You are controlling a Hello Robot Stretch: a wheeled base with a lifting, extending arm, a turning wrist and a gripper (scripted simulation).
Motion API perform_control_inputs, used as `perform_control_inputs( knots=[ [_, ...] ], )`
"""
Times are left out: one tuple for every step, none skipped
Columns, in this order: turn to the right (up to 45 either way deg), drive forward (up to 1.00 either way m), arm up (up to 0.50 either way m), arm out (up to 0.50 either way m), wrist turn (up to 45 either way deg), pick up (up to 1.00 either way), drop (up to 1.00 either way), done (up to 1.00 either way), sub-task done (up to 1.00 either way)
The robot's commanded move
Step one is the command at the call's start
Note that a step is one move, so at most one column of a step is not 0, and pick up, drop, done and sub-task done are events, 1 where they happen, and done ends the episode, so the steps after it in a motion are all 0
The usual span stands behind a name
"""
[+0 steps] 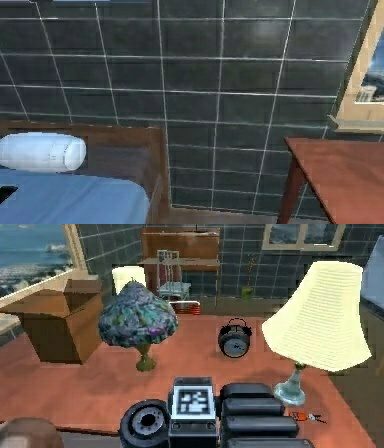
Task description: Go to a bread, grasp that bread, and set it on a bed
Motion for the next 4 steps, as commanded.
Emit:
perform_control_inputs(
  knots=[
    [15.0, 0.0, 0.0, 0.0, 0.0, 0.0, 0.0, 0.0, 0.0],
    [45.0, 0.0, 0.0, 0.0, 0.0, 0.0, 0.0, 0.0, 0.0],
    [45.0, 0.0, 0.0, 0.0, 0.0, 0.0, 0.0, 0.0, 0.0],
    [45.0, 0.0, 0.0, 0.0, 0.0, 0.0, 0.0, 0.0, 0.0]
  ],
)
